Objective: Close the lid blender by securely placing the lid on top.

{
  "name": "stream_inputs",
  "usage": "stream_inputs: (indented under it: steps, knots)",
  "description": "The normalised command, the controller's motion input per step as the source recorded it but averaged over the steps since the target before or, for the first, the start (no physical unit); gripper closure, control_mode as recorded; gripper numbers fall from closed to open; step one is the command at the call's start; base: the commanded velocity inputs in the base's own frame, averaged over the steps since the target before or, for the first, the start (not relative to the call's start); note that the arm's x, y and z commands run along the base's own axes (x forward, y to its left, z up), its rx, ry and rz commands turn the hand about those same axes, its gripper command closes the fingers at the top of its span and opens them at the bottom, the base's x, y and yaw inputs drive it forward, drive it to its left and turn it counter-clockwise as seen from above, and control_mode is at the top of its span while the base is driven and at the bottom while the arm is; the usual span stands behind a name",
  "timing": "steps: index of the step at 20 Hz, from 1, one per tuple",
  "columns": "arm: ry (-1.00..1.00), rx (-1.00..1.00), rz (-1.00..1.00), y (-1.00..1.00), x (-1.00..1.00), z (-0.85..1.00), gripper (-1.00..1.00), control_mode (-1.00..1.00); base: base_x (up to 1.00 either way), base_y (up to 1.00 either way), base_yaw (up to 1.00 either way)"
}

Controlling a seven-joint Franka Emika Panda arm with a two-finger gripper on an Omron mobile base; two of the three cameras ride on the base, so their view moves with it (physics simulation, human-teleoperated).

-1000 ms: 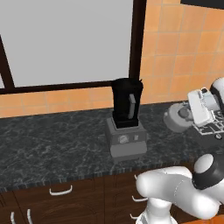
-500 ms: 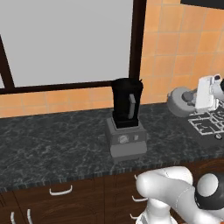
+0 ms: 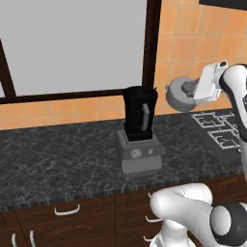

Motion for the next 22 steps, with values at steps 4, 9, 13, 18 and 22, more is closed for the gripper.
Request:
stream_inputs:
  steps: [4,9,13,18,22]
  knots:
    - [0.09,0.0,-0.13,0.69,0.01,1.0,1.0,-1.0,0.0,0.0,0.0]
    - [0.3,-0.05,-0.16,0.72,0.06,1.0,1.0,-1.0,0.0,0.0,0.0]
    - [0.2,-0.01,-0.01,0.46,0.04,0.22,1.0,-1.0,0.0,0.0,0.0]
    - [0.03,0.01,0.0,0.27,0.06,0.0,1.0,-1.0,0.0,0.0,0.0]
    - [0.01,0.0,0.0,0.16,0.35,0.02,1.0,-1.0,0.0,0.0,0.0]
